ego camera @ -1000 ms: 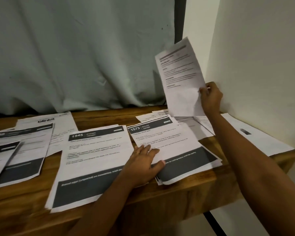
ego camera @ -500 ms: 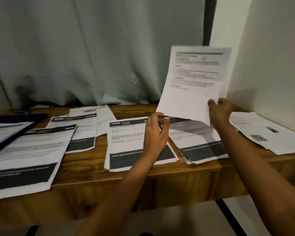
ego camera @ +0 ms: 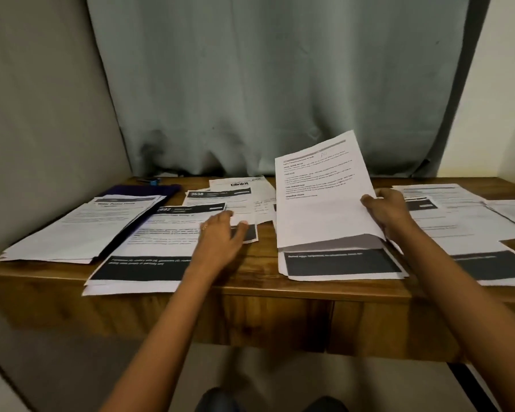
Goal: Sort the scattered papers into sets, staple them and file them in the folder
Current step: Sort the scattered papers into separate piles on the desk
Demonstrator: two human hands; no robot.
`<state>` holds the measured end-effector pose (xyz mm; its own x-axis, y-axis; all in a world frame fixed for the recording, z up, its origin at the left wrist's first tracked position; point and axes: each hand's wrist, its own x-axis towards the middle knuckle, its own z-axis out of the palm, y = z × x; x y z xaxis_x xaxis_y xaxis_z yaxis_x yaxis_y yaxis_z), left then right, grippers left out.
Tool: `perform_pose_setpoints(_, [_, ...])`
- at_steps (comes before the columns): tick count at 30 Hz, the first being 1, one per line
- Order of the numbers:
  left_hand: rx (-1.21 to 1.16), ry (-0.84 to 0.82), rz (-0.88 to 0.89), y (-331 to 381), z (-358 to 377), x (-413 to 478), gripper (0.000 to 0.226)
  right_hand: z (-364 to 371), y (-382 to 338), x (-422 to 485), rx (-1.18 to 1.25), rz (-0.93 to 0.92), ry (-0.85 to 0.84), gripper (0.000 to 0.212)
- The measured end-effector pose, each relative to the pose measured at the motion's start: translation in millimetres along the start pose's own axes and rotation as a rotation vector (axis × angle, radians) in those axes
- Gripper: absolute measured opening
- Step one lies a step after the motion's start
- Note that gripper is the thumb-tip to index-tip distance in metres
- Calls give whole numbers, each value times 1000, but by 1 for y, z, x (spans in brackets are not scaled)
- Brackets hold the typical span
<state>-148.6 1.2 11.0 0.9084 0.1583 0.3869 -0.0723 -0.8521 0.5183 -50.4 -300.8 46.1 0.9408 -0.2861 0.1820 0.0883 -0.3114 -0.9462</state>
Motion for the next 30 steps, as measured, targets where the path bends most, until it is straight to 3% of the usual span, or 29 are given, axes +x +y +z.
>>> perform_pose_setpoints(6, [312, -175, -158, -79, -36, -5, 63, 49, -9, -12, -9, -26, -49, 12])
perform_pose_setpoints(12, [396, -269, -159, -103, -34, -15, 67, 83, -9, -22, 34, -5, -51, 14])
perform_pose_setpoints(21, [454, -294, -155, -108, -29, -16, 106, 102, 1, -25, 0, 20, -53, 32])
perform_pose_setpoints(30, [441, -305, -159, -107, -28, -15, 85, 112, -6, -24, 14, 31, -121, 30])
